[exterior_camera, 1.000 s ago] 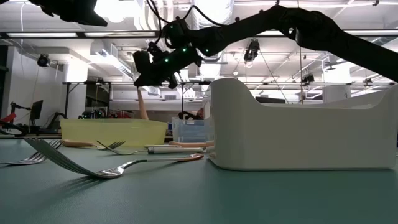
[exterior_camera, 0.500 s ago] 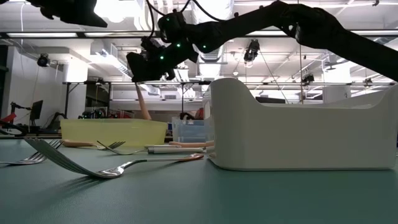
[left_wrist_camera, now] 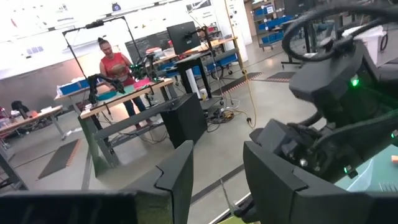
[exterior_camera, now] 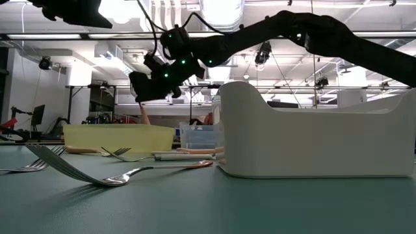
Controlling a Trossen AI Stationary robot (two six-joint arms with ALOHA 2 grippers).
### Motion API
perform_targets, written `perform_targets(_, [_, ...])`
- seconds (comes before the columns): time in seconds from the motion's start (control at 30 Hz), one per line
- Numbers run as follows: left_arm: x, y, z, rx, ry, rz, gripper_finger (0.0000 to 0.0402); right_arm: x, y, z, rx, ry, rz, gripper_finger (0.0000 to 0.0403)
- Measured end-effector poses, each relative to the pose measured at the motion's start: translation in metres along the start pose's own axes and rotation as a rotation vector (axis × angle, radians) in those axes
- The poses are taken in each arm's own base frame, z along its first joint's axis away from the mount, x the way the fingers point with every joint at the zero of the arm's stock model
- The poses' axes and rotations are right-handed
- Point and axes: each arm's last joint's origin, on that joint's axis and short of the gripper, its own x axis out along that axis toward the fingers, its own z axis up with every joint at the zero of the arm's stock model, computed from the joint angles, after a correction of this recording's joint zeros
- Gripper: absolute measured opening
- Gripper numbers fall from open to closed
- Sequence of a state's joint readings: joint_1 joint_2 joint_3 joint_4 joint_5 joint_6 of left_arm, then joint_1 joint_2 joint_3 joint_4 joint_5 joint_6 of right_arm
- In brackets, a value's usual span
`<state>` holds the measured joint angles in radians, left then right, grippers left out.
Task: Sort silverware by color (type)
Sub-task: Put the light orange into the yellow bin
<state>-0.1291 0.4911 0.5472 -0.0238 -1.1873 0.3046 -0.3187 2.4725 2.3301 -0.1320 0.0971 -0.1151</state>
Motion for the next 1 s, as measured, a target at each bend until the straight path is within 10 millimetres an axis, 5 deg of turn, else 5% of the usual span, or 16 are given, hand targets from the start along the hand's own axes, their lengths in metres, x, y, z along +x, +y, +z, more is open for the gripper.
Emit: perform_targets(1.0, [0.0,0.0,0.0,0.0,0.0,-0.001,0.0123,-0.0011,0.0081,0.0002,-0.014,0.003,0.062,0.0013])
